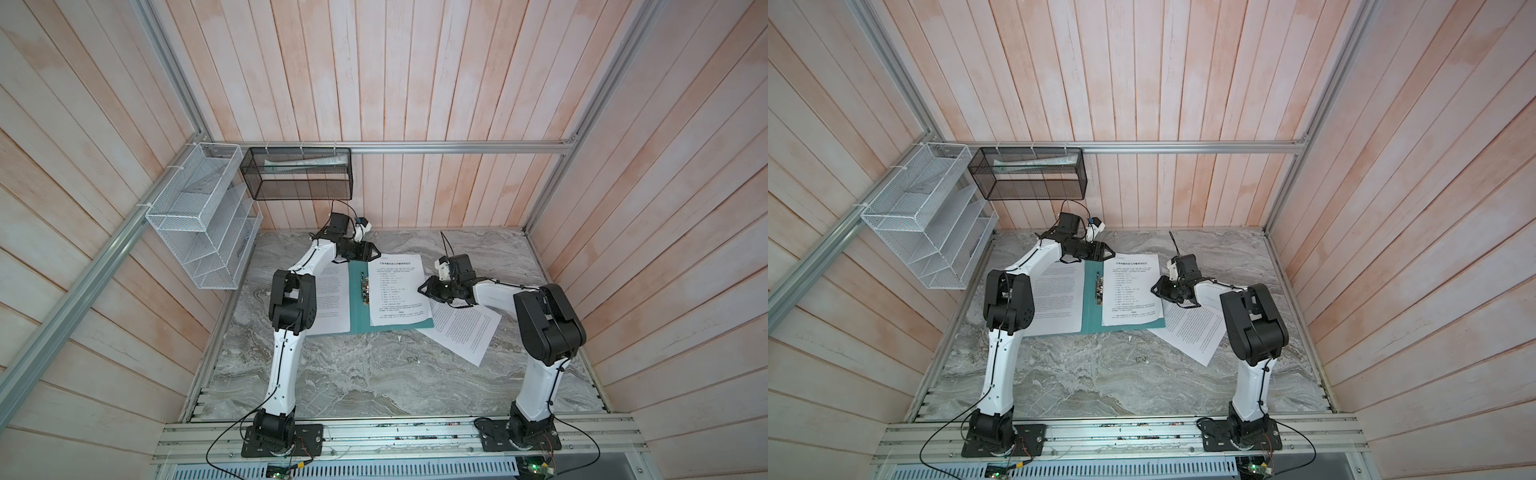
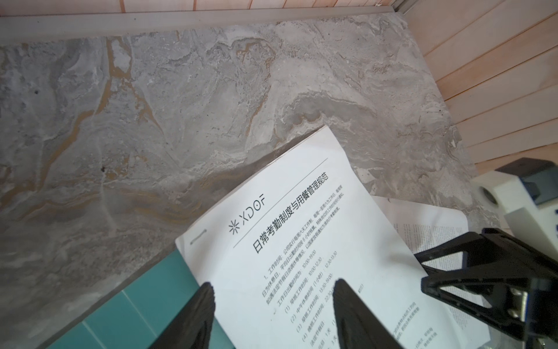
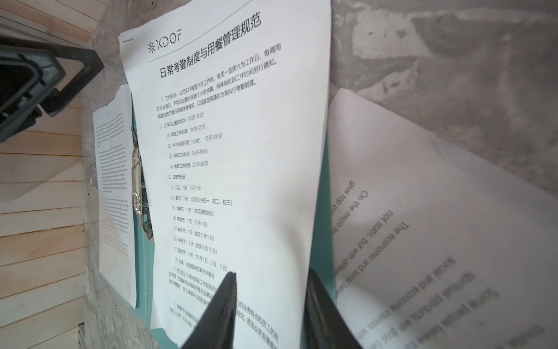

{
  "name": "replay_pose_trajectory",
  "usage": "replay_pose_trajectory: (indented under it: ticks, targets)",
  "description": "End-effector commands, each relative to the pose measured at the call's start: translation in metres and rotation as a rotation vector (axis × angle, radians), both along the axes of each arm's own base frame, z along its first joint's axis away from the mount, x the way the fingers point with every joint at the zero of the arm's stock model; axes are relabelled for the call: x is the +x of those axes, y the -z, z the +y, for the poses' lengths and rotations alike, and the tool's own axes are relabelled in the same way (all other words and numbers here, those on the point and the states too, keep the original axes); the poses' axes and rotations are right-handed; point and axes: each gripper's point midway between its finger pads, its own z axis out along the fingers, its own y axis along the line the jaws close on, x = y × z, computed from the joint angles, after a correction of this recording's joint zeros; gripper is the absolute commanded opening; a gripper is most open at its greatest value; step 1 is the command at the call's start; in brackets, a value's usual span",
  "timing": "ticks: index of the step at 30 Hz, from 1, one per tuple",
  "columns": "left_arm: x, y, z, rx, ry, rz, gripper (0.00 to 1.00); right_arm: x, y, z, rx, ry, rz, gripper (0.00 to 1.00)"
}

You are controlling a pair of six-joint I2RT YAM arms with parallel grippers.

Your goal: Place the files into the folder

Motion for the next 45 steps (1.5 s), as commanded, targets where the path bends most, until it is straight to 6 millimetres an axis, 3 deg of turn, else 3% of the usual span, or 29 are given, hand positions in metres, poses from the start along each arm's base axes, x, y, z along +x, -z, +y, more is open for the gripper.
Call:
replay_pose_trajectory:
  ticks: [1, 2, 3, 9, 19, 27, 30, 33, 35, 45]
  targets:
    - [0.001, -0.034, -0.005, -0.008, -0.007, -0.091, 0.72, -0.003, -0.008, 0.006, 0.014, -0.039, -0.02, 0.35]
    - [0.0, -0.036, -0.004, -0.01, -0.014, -0.092, 0.83, -0.005, -0.006, 0.006, 0.014, -0.044, -0.015, 0.35]
    - [-0.001, -0.04, -0.004, -0.011, -0.019, -0.094, 0.84, -0.004, -0.006, 0.007, 0.019, -0.052, -0.015, 0.35]
    - [-0.015, -0.06, -0.007, -0.038, -0.037, -0.109, 0.84, -0.005, -0.008, 0.011, 0.02, -0.092, -0.032, 0.35]
    - [-0.064, -0.074, -0.017, -0.067, -0.053, -0.132, 0.84, -0.009, 0.006, 0.01, 0.004, -0.131, -0.016, 0.35]
    - [-0.089, -0.066, -0.011, -0.087, -0.074, -0.112, 0.83, -0.016, 0.011, 0.016, 0.081, -0.153, -0.013, 0.32]
    - [-0.095, -0.06, -0.01, -0.094, -0.083, -0.105, 0.82, -0.017, 0.01, 0.015, 0.099, -0.154, -0.012, 0.23]
    - [-0.099, -0.054, -0.011, -0.098, -0.083, -0.091, 0.81, -0.019, 0.012, 0.014, 0.11, -0.162, -0.009, 0.06]
    - [-0.101, -0.05, -0.012, -0.097, -0.082, -0.081, 0.81, -0.02, 0.013, 0.012, 0.109, -0.173, -0.012, 0.0]
    - [-0.109, -0.037, -0.011, -0.086, -0.077, -0.057, 0.8, -0.028, 0.006, 0.008, 0.078, -0.3, -0.074, 0.0]
